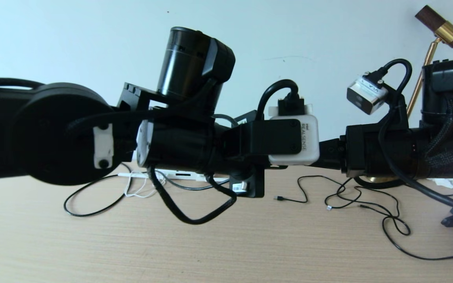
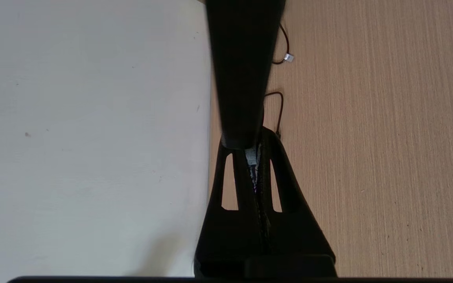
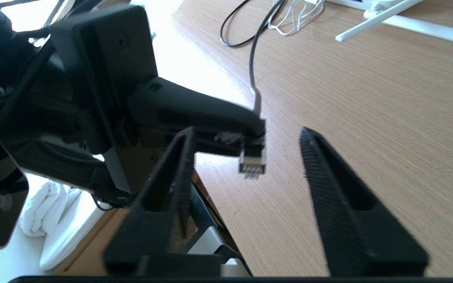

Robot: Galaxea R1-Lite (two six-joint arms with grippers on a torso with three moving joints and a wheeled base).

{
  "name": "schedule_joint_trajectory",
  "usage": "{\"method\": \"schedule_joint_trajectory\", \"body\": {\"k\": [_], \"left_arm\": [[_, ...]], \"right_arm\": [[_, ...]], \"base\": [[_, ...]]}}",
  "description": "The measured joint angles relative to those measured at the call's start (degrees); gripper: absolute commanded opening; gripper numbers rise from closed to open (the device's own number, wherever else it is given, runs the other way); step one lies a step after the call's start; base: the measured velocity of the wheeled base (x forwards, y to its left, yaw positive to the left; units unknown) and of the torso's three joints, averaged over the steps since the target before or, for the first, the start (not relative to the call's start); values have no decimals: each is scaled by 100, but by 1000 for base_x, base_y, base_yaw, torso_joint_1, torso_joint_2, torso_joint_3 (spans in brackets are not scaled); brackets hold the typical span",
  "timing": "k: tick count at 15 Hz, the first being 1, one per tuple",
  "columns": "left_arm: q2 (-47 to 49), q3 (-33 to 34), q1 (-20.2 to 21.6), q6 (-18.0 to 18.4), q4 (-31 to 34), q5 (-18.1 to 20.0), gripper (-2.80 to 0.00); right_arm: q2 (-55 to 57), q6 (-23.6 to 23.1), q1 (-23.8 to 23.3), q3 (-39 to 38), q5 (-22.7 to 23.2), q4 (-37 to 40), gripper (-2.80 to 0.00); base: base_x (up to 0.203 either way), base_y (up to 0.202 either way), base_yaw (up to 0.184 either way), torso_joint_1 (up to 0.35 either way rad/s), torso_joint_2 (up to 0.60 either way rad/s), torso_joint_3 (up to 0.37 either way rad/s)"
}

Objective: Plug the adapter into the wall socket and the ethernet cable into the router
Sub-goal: Hand it to the other hand

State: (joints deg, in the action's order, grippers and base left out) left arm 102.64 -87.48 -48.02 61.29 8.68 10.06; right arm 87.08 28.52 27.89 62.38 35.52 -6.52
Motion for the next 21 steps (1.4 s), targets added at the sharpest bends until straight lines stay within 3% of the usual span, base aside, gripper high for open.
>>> {"method": "schedule_joint_trajectory", "body": {"k": [7, 8, 19, 20, 21], "left_arm": [[-2, 9, 6, -18, 4, 7, -280], [-2, 7, 6, -18, 5, 5, -280], [-5, 29, 4, -20, -13, 11, -280], [-5, 35, 4, -20, -13, 13, 0], [-9, 45, 4, -17, -16, 10, 0]], "right_arm": [[-26, 24, 71, -23, 3, -1, 0], [-30, 20, 93, -21, 2, -2, -280], [-34, 20, 127, -52, -13, 7, -280], [-34, 21, 127, -56, -16, 7, -280], [-39, 19, 127, -59, -9, 8, -280]], "base": [[0, 0, 0, 0, 0, 0], [0, 0, 0, 0, 0, 0], [0, 0, 0, 0, 0, 0], [0, 0, 0, 0, 0, 0], [0, 0, 0, 0, 0, 0]]}}
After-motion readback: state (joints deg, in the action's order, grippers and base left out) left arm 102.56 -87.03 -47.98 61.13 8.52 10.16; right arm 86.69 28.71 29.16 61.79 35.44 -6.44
